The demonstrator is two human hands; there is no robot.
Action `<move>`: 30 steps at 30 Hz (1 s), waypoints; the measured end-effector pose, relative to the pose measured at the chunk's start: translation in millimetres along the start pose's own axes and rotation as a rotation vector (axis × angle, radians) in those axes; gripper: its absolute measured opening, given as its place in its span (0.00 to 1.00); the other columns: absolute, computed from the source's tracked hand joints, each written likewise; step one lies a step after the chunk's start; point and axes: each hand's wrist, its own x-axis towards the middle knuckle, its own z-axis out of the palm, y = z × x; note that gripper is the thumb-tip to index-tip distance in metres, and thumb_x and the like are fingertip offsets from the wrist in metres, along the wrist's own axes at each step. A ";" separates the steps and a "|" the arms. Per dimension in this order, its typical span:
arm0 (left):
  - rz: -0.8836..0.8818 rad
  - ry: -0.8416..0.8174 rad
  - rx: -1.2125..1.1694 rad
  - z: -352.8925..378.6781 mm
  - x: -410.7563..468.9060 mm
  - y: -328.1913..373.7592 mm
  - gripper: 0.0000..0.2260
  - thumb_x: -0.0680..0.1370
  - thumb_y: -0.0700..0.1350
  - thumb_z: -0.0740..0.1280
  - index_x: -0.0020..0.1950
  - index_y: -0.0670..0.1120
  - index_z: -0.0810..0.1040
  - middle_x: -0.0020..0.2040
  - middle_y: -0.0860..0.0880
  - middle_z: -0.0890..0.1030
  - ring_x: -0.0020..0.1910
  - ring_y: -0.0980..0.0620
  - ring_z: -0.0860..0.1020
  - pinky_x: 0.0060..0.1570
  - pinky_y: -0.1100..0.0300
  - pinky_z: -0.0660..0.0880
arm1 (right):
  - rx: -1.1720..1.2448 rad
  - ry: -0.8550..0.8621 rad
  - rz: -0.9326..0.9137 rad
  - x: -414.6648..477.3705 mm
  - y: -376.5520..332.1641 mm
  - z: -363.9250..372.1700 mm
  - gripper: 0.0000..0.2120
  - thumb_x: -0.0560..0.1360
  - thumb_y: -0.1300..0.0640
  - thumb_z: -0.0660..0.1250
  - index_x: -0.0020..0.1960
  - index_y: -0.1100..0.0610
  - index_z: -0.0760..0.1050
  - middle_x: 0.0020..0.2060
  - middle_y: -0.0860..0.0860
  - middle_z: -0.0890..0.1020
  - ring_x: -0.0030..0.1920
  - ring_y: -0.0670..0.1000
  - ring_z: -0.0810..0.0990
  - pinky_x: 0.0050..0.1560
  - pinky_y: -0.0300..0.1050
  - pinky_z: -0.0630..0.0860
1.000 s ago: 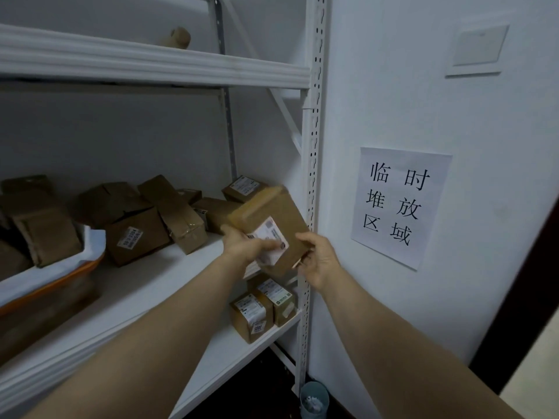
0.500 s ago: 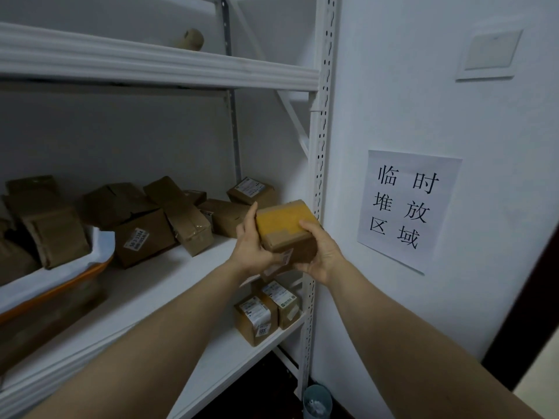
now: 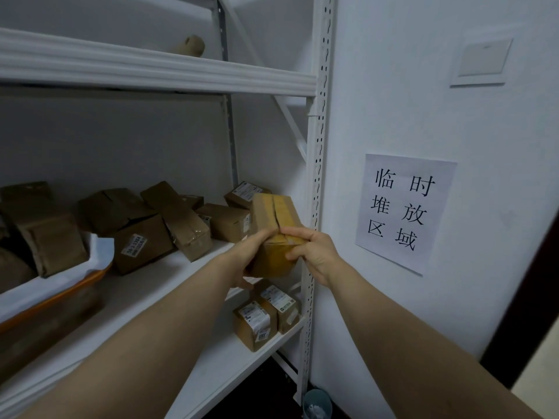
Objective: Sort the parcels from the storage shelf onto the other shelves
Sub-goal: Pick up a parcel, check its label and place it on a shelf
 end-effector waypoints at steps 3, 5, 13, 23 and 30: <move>-0.009 -0.015 -0.017 -5.6 0.4 -4.1 0.21 0.73 0.57 0.67 0.61 0.48 0.71 0.51 0.45 0.77 0.50 0.46 0.75 0.55 0.52 0.71 | 0.091 0.069 0.042 -4.2 -2.5 0.9 0.20 0.64 0.80 0.53 0.39 0.61 0.77 0.41 0.57 0.79 0.44 0.55 0.77 0.39 0.42 0.75; 0.006 -0.003 -0.034 -8.0 0.9 -5.8 0.18 0.73 0.52 0.69 0.58 0.45 0.73 0.47 0.45 0.79 0.45 0.48 0.77 0.46 0.57 0.73 | 0.157 0.111 0.073 -5.6 -4.8 1.5 0.17 0.64 0.77 0.50 0.39 0.61 0.72 0.34 0.55 0.75 0.35 0.51 0.73 0.34 0.43 0.71; 0.105 0.198 0.163 -12.7 4.3 -12.7 0.43 0.64 0.47 0.78 0.72 0.45 0.59 0.62 0.44 0.72 0.58 0.44 0.75 0.53 0.51 0.77 | 0.082 0.096 0.041 0.2 -7.9 7.4 0.33 0.68 0.50 0.75 0.69 0.48 0.66 0.62 0.54 0.77 0.62 0.56 0.76 0.64 0.57 0.73; 0.274 0.294 0.605 -5.1 -7.4 -19.5 0.66 0.62 0.47 0.81 0.73 0.48 0.25 0.75 0.42 0.43 0.75 0.41 0.52 0.74 0.50 0.55 | -0.138 0.121 0.039 3.6 -0.4 8.6 0.54 0.61 0.56 0.80 0.77 0.58 0.52 0.60 0.51 0.73 0.64 0.54 0.72 0.68 0.51 0.69; 0.181 0.230 0.570 -5.6 -4.1 -20.5 0.65 0.64 0.44 0.80 0.73 0.48 0.24 0.77 0.39 0.42 0.76 0.39 0.49 0.73 0.48 0.54 | -0.469 0.115 -0.136 -2.7 4.1 10.6 0.45 0.61 0.64 0.79 0.69 0.51 0.58 0.63 0.51 0.67 0.64 0.52 0.68 0.59 0.45 0.73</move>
